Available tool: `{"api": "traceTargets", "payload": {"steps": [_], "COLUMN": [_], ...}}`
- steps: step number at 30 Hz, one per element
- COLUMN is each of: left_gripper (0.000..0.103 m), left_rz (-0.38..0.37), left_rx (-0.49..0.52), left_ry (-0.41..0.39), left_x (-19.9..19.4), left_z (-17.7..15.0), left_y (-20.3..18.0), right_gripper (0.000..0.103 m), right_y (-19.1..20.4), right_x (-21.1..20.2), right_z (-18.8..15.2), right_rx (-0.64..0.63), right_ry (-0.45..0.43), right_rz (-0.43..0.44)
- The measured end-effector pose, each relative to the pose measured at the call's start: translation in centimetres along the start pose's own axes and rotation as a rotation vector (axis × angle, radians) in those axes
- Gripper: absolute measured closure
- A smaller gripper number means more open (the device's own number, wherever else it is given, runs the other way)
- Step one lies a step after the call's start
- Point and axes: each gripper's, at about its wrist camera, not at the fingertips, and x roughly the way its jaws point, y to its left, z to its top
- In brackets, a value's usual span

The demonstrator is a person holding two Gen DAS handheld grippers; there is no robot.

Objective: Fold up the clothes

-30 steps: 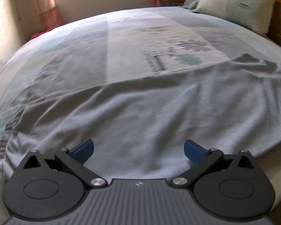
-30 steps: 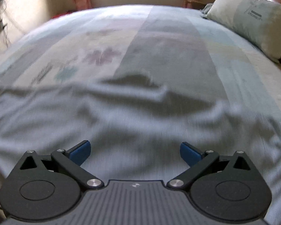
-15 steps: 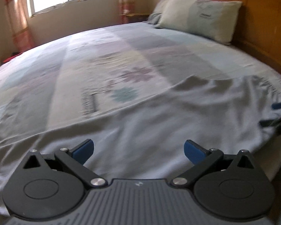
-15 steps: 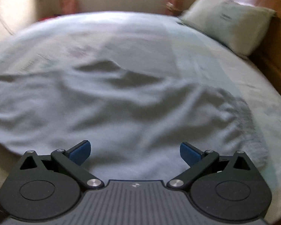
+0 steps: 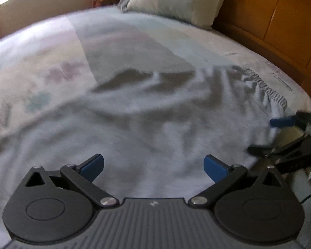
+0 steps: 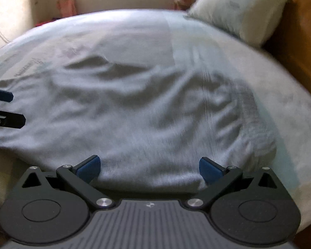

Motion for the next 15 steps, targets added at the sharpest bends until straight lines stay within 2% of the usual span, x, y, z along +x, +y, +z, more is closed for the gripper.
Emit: {"api": "traceTargets", "payload": {"steps": [3, 5, 7, 10, 15], "left_gripper": [0.001, 0.001, 0.001, 0.001, 0.001], "left_rz": [-0.018, -0.015, -0.01, -0.028, -0.156], "left_rx": [-0.013, -0.01, -0.026, -0.038, -0.067], "left_ry": [0.073, 0.073, 0.085, 0.038, 0.005], "left_x": [1.7, 1.7, 1.4, 1.0, 3.5], "left_z": [-0.9, -1.1, 0.0, 2.3, 6.1], "left_y": [-0.4, -0.4, -0.3, -0.7, -2.1], "right_gripper": [0.0, 0.0, 0.0, 0.0, 0.0], "right_y": [-0.5, -0.5, -0.4, -0.4, -0.5], "right_x": [-0.4, -0.5, -0.5, -0.4, -0.4], "right_z": [-0.8, -1.2, -1.5, -1.7, -2.0], "right_rx": [-0.007, -0.032, -0.043, -0.043, -0.045], "right_ry": [-0.026, -0.033, -0.047, -0.066, -0.081], "right_rz": [0.03, 0.037, 0.041, 0.045, 0.048]}}
